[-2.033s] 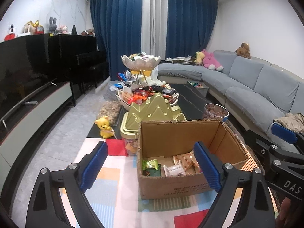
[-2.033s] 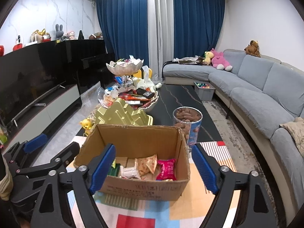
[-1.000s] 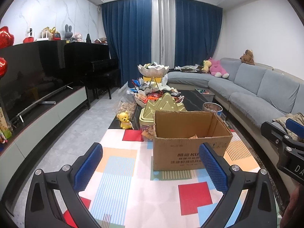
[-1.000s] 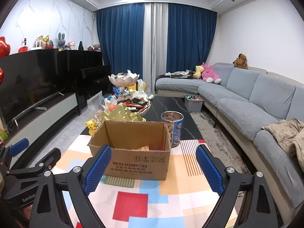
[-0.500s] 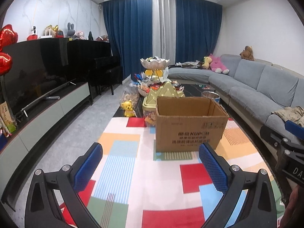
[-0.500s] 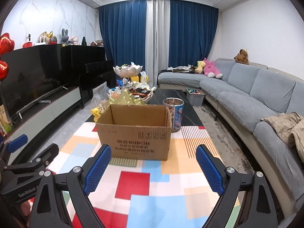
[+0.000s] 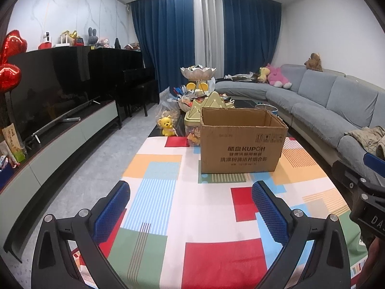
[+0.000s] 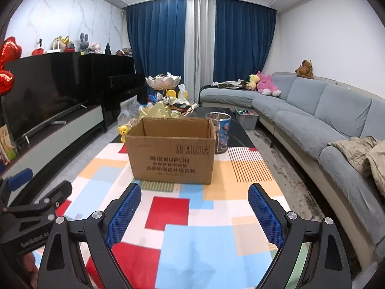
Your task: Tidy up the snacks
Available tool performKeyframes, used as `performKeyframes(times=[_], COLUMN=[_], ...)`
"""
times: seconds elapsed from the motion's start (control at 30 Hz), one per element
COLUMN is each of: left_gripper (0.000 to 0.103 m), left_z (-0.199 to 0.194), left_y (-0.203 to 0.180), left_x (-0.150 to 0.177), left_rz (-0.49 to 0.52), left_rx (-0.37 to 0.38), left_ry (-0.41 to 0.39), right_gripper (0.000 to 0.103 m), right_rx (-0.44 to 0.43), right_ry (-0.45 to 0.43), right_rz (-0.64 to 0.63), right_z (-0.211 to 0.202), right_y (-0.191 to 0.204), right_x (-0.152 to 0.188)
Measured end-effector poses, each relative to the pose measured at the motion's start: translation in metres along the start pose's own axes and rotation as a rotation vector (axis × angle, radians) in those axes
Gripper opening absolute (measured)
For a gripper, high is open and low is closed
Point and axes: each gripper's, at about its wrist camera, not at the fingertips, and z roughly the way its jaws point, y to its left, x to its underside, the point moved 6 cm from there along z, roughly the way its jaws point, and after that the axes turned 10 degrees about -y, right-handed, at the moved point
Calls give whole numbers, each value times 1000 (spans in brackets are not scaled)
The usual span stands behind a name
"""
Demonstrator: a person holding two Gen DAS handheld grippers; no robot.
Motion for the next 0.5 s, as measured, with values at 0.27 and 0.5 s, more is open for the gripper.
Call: performKeyframes(times=[0.27,0.5], left_gripper=[103,103], left_z=[-26,-47], left_y=[2,4], left_x=[18,34], left_rz=[10,6], left_rx=[0,-8], left_ry=[-13,-19], right_gripper=[91,91], right_rx=[7,27], right_ry=[-5,-14], right_rz=[24,45], right_z=[-24,-44], right_y=[-1,-4], right_x=[18,30])
